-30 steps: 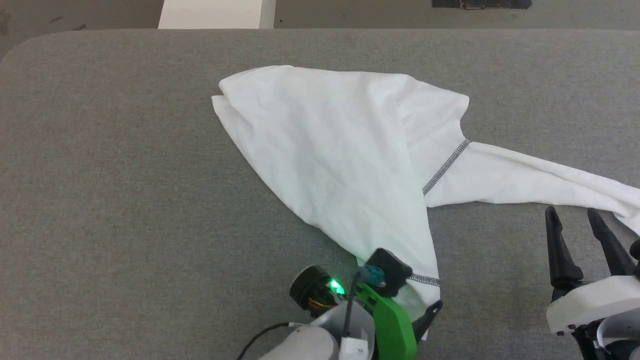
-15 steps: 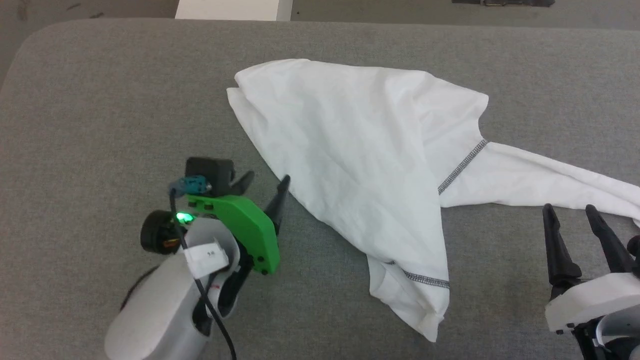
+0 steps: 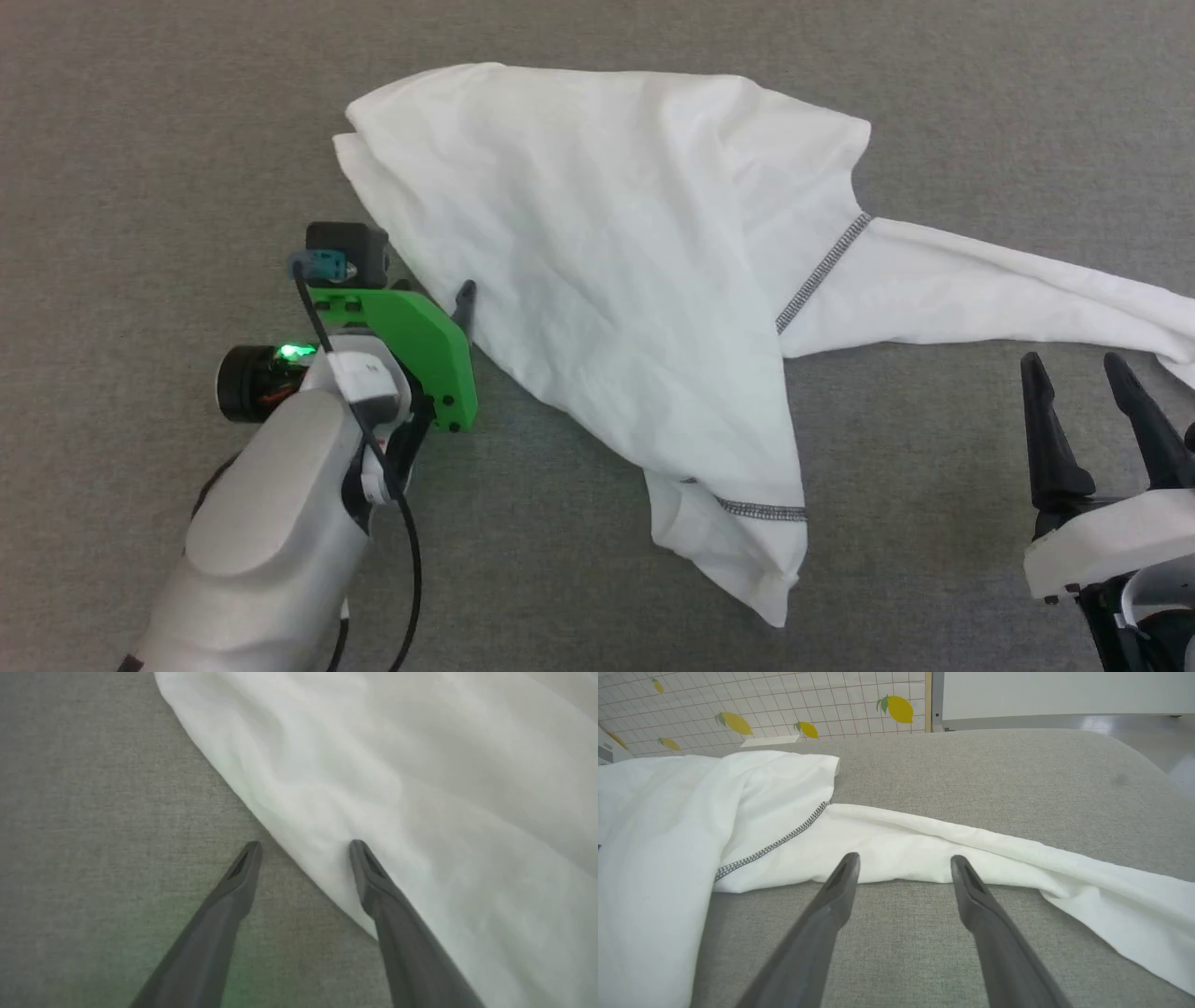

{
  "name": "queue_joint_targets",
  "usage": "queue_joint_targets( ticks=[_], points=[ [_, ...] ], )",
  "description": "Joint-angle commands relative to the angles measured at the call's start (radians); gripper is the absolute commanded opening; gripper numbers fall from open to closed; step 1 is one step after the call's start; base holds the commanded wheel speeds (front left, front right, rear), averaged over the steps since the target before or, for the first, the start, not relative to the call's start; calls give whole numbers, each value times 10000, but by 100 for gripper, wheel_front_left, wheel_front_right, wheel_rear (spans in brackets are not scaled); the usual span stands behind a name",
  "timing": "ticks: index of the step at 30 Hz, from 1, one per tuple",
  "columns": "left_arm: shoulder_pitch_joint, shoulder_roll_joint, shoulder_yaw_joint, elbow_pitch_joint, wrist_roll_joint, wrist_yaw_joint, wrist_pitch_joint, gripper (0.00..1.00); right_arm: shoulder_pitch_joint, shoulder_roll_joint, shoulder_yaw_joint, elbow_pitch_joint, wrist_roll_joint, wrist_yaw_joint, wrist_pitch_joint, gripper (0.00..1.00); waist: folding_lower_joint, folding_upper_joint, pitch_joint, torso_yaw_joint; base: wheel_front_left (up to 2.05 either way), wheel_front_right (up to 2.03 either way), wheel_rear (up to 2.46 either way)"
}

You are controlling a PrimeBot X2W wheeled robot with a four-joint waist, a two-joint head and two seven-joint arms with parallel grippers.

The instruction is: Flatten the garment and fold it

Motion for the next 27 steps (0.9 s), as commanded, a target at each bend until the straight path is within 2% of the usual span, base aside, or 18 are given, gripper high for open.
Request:
queue_joint_targets(
  ticks=[1, 2, 3, 4, 8, 13, 17, 20, 24, 27],
  points=[
    [-210, -81, 0, 231, -35, -4, 71, 100, -219, -1, -1, -4, 83, -15, -81, 100, 0, 0, 258, -304, 0, 0, 0],
    [-245, -95, -32, 384, -47, -35, 121, 100, -232, -1, -5, 16, 94, -15, -104, 100, 0, 0, 269, -337, 0, 0, 0],
    [-293, -112, -59, 534, -47, -76, 115, 38, -244, -1, -13, 43, 113, -15, -130, 100, 0, 0, 277, -370, 0, 0, 0],
    [-322, -134, -56, 618, -75, -134, 64, 0, -253, -1, -14, 69, 133, -15, -151, 100, 0, 0, 276, -398, 0, 0, 0],
    [-417, -102, 36, 678, -169, -356, -232, 0, -255, -1, -40, 191, 211, -15, -242, 100, 0, 0, 131, -452, 0, 0, 0],
    [-987, 293, 510, -224, -193, -357, -529, 0, -190, -1, -121, 326, 233, -15, -317, 100, 0, 0, -248, -447, 0, 0, 0],
    [-1829, 573, 747, -1233, -170, -288, -155, 0, -139, -1, -58, 436, 303, -15, -359, 100, 0, 0, -479, -510, 0, 0, 0],
    [-2543, 493, 639, -1691, -123, -279, 292, 0, -133, -1, 20, 504, 349, -15, -406, 100, 0, 0, -502, -582, 0, 0, 0],
    [-3386, -201, 54, -1695, 136, -282, 535, 0, -150, -1, 119, 606, 407, -15, -509, 100, 0, 0, -388, -723, 0, 0, 0],
    [-3691, -1221, -543, -1306, 192, -361, 324, 0, -233, -1, 200, 661, 408, -15, -563, 100, 0, 0, -218, -837, 0, 0, 0]
  ],
)
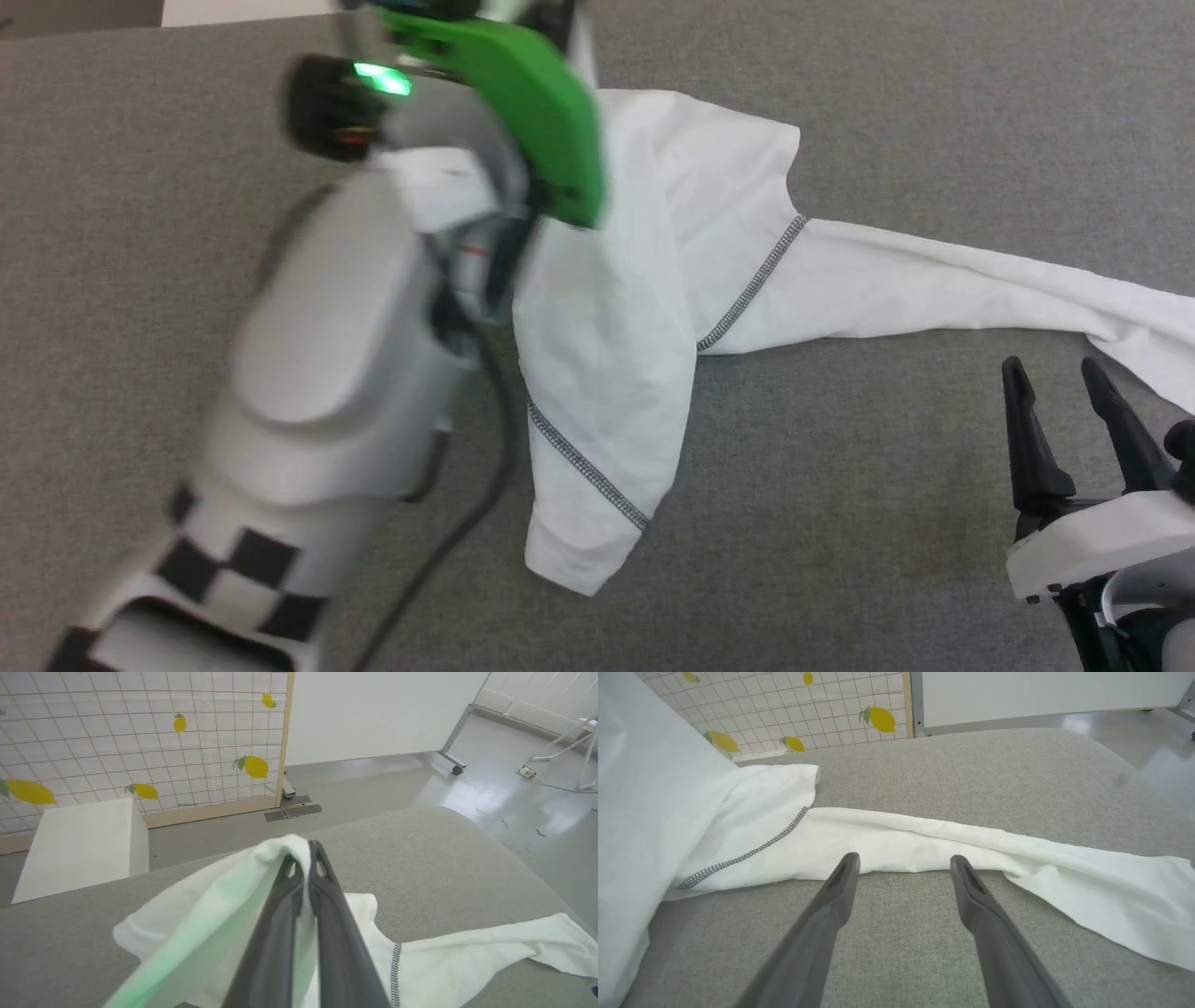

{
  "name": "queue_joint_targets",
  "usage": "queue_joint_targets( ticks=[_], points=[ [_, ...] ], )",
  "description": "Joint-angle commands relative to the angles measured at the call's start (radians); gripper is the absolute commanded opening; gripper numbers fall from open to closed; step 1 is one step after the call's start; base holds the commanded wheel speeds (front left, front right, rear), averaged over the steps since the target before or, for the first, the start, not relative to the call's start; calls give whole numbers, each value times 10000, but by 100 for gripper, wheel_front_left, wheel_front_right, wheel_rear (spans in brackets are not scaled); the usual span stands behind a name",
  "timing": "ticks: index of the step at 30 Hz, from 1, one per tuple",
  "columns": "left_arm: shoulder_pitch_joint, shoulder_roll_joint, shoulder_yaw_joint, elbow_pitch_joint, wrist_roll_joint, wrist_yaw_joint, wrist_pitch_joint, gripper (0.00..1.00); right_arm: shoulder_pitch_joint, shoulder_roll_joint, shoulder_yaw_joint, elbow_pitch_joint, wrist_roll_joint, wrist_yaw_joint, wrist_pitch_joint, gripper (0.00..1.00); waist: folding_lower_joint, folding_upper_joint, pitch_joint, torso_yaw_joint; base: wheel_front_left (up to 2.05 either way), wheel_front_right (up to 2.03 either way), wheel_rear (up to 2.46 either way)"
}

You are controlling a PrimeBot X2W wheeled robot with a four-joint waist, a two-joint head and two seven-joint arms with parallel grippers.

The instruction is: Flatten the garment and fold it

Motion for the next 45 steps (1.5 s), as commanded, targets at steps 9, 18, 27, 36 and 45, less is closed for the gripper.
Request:
queue_joint_targets(
  ticks=[9, 18, 27, 36, 45],
  points=[
    [403, -1482, -2209, 2179, -538, -705, -1089, 100, -360, -1, 357, 324, 148, -15, -227, 100, -1, 0, 459, -484, 0, 0, 0],
    [856, -1498, -3945, 2751, -1843, -1477, -1854, 100, -397, -1, 252, 735, 198, -15, -399, 100, -1, 0, 354, -276, 0, 0, 0],
    [964, -580, -2750, 500, -2195, -1113, -3204, 100, -32, -1, -52, 751, 43, -15, -264, 100, -1, 0, -690, 606, 0, 0, 0],
    [3696, 1927, -977, -3047, -1685, 1081, -4789, 100, 456, -1, -69, 513, 61, -15, -24, 100, -1, 0, -1457, 1004, 0, 0, 0],
    [8313, 3003, 1214, -3935, -969, 2545, -6349, 100, 958, -1, 15, 279, 102, -15, 106, 100, -1, 0, -1642, 990, 0, 0, 0]
  ],
)
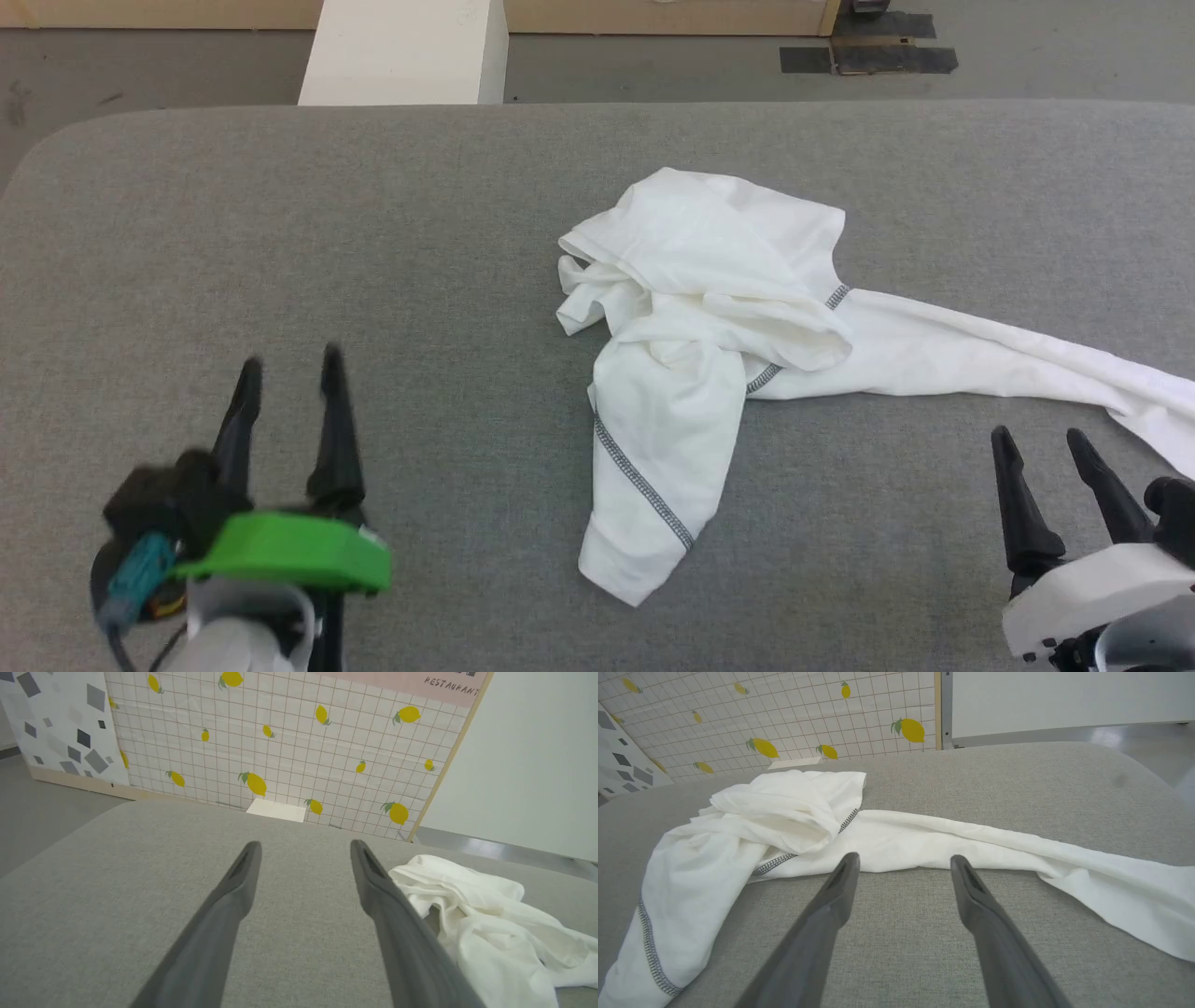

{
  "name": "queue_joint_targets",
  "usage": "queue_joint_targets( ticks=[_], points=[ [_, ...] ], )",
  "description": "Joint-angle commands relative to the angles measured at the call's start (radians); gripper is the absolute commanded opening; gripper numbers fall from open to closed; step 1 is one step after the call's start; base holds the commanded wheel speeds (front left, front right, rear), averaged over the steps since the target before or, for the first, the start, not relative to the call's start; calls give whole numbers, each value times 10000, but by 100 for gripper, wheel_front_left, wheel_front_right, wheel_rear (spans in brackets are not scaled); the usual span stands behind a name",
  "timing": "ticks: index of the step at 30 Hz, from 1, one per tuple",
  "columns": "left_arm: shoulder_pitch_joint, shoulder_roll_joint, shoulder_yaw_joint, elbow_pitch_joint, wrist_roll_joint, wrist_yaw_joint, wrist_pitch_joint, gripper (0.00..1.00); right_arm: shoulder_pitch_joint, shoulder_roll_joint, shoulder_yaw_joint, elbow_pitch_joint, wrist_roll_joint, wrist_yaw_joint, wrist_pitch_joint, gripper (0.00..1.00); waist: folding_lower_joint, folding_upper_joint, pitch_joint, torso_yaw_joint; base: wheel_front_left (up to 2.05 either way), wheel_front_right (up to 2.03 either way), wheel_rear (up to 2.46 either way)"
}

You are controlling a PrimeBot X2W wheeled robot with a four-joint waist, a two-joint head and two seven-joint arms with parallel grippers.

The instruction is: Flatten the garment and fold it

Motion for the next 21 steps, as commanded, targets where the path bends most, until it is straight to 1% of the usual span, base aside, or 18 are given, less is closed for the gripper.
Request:
queue_joint_targets(
  ticks=[1, 4, 7, 10, 12, 13, 14, 19, 21],
  points=[
    [453, -55, 280, -124, 350, 110, -71, 100, 142, -1, -8, -82, 39, -15, 33, 100, 1, 0, -3, 42, 0, 0, 0],
    [1218, -364, 678, -250, 762, 8, -75, 100, 110, -1, -88, -176, -30, -15, 11, 100, 1, 0, 45, 120, 0, 0, 0],
    [1465, -809, 936, -351, 1028, -351, -77, 100, -223, -1, -151, -454, -307, -15, 158, 100, 1, 0, 245, 200, 0, 0, 0],
    [1364, -1165, 1090, -284, 1249, -683, -78, 100, -898, -1, -73, -757, -669, -15, 648, 100, 1, 0, 557, 219, 0, 0, 0],
    [1227, -1374, 1150, -196, 1350, -931, -78, 100, -1441, -1, 94, -804, -901, -15, 1287, 100, 1, 0, 829, 224, 0, 0, 0],
    [1141, -1472, 1191, -139, 1412, -1051, -78, 100, -1737, -22, 194, -736, -976, -15, 1771, 100, 1, 0, 988, 225, 0, 0, 0],
    [1074, -1531, 1211, -86, 1462, -1152, -78, 100, -1956, -149, 329, -648, -1021, -15, 2213, 100, 1, 0, 1125, 237, 0, 0, 0],
    [697, -1872, 1352, 227, 1732, -1584, -79, 100, -3147, -1270, 1067, 44, -933, -15, 4285, 100, 1, 0, 1784, 382, 0, 0, 0],
    [574, -1992, 1399, 335, 1821, -1725, -79, 100, -3475, -1557, 1238, 345, -846, -15, 4921, 100, 1, 0, 1978, 490, 0, 0, 0]
  ],
)
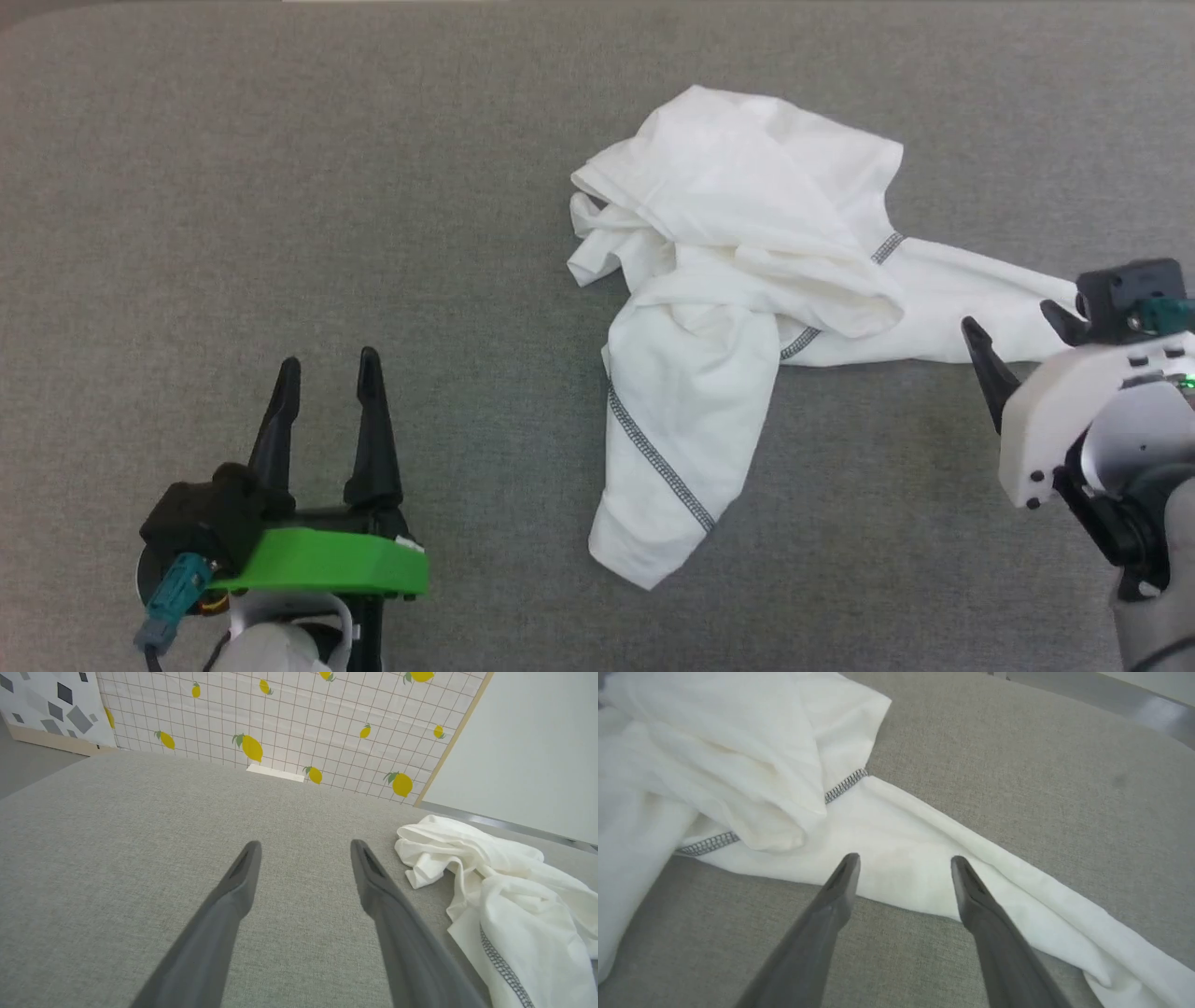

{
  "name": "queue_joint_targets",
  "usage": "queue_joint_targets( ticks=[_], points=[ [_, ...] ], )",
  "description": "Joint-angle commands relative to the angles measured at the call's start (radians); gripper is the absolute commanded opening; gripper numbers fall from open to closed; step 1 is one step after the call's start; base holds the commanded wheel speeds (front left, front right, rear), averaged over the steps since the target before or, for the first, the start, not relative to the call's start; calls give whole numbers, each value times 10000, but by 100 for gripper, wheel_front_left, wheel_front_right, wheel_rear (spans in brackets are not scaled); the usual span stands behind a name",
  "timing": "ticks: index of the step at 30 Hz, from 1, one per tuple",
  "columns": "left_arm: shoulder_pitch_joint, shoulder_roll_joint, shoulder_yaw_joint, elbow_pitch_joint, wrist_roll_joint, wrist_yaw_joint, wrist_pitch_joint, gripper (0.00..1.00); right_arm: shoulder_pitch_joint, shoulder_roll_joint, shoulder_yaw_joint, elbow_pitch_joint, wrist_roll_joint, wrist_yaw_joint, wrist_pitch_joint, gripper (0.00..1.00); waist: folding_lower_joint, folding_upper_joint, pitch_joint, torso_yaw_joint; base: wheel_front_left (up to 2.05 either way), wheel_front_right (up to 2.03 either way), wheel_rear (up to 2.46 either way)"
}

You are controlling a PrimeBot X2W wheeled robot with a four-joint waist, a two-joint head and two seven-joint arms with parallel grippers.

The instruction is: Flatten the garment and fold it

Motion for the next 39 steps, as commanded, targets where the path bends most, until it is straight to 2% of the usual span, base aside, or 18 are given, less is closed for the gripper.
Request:
queue_joint_targets(
  ticks=[1, 10, 11, 12, 13, 14, 20, 27, 33, 35, 37, 38, 39],
  points=[
    [-223, -103, 64, 77, 93, -102, -44, 100, -254, -144, 156, 216, 93, -17, 350, 100, 0, 0, 508, 255, 0, 0, 0],
    [-350, -447, 286, 367, 376, -497, -45, 100, -821, -662, 487, 1618, 796, -17, 2105, 100, 0, 0, 854, 675, 0, 0, 0],
    [-349, -478, 303, 384, 396, -524, -45, 100, -862, -666, 465, 1714, 841, -17, 2170, 91, 0, 0, 854, 689, 0, 0, 0],
    [-345, -518, 321, 407, 423, -553, -45, 100, -915, -658, 415, 1813, 871, -17, 2204, 45, 0, 0, 845, 700, 0, 0, 0],
    [-339, -554, 333, 433, 439, -575, -45, 100, -961, -632, 343, 1875, 871, -17, 2161, 16, 0, 0, 819, 703, 0, 0, 0],
    [-322, -595, 344, 474, 455, -602, -45, 100, -1014, -584, 235, 1942, 836, -17, 2070, 0, 0, 0, 766, 695, 0, 0, 0],
    [-113, -703, 490, 632, 487, -654, -45, 100, -1371, -320, -519, 1769, 814, -17, 1363, 0, 0, 0, 305, 397, 0, 0, 0],
    [77, -709, 432, 664, 498, -672, -43, 100, -1298, -899, -3003, 1127, 289, -17, 947, 0, 0, 0, -61, 208, 0, 0, 0],
    [227, -602, 425, 580, 414, -685, 77, 100, -78, -1610, -5422, 1427, -595, -17, 891, 0, 0, 0, 62, 256, 0, 0, 0],
    [226, -558, 424, 563, 416, -671, 134, 100, 249, -1672, -5868, 1682, -972, -17, 545, 0, 0, 0, 118, 262, 0, 0, 0],
    [212, -518, 432, 546, 399, -674, 178, 100, 306, -1468, -6119, 1945, -1186, -17, 49, 0, 0, 0, 155, 235, 0, 0, 0],
    [202, -504, 429, 543, 397, -673, 201, 100, 267, -1335, -6132, 2053, -1223, -17, -219, 69, 0, 0, 159, 213, 0, 0, 0],
    [188, -492, 426, 546, 395, -673, 218, 100, 206, -1193, -6119, 2164, -1257, -17, -467, 100, 0, 0, 152, 185, 0, 0, 0]
  ],
)
